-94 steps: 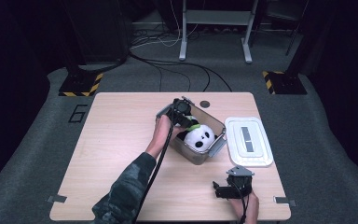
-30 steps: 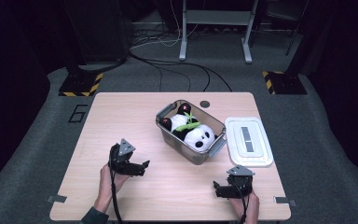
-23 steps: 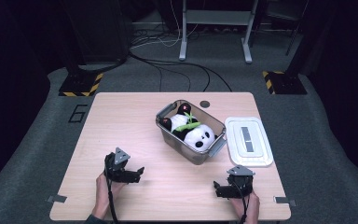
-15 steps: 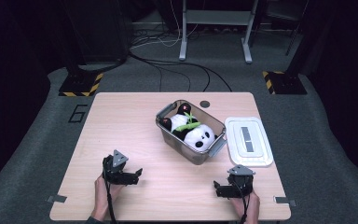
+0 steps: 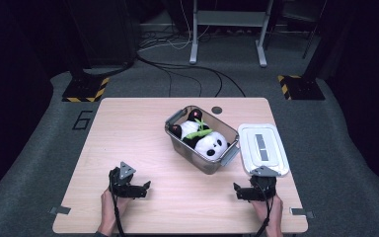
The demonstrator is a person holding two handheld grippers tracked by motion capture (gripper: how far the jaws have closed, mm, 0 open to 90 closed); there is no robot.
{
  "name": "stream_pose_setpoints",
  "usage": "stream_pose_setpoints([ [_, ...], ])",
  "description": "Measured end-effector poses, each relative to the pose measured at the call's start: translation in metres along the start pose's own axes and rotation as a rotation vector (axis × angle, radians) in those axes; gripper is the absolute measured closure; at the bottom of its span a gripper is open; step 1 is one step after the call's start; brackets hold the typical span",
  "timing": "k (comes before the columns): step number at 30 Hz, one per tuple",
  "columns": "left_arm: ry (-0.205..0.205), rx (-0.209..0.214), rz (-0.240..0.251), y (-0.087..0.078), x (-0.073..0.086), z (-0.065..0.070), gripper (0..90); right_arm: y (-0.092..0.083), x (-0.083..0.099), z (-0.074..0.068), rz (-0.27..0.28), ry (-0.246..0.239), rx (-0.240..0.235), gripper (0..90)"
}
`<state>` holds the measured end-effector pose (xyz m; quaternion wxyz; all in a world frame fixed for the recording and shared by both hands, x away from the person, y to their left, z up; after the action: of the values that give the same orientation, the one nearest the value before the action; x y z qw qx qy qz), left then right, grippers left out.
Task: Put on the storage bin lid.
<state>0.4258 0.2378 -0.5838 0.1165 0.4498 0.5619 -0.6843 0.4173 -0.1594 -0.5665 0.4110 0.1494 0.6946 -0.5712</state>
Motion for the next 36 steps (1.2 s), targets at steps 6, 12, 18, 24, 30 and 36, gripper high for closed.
stream_pose_setpoints([
  [6, 0.002, 0.001, -0.025, 0.002, 0.007, 0.000, 0.0, 0.004, -0.017, 0.024, 0.002, -0.005, 0.049, 0.0],
  [12, -0.007, 0.019, -0.042, 0.004, 0.008, 0.002, 0.0, 0.009, -0.027, 0.044, -0.008, 0.012, 0.082, 0.0],
  [18, -0.020, 0.028, -0.045, 0.005, 0.008, 0.002, 0.0, 0.021, -0.041, 0.083, 0.002, 0.056, 0.132, 4.0],
  [24, -0.021, 0.028, -0.045, 0.005, 0.008, 0.002, 0.0, 0.036, -0.051, 0.108, -0.001, 0.098, 0.158, 14.1],
  [30, -0.020, 0.028, -0.045, 0.005, 0.008, 0.002, 0.0, 0.057, -0.065, 0.123, -0.020, 0.138, 0.155, 31.3],
  [36, -0.004, 0.034, -0.057, 0.004, 0.009, 0.002, 0.0, 0.071, -0.065, 0.136, -0.062, 0.165, 0.187, 43.9],
])
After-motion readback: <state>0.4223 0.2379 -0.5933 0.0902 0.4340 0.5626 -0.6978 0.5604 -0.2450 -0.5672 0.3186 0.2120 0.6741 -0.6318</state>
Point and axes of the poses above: each handheld gripper's, and its own axes: y roughly forward along the jaws, x roughly out of its underside, z roughly to its right, the point moved 9 cm from there along y, roughly forward along the jaws
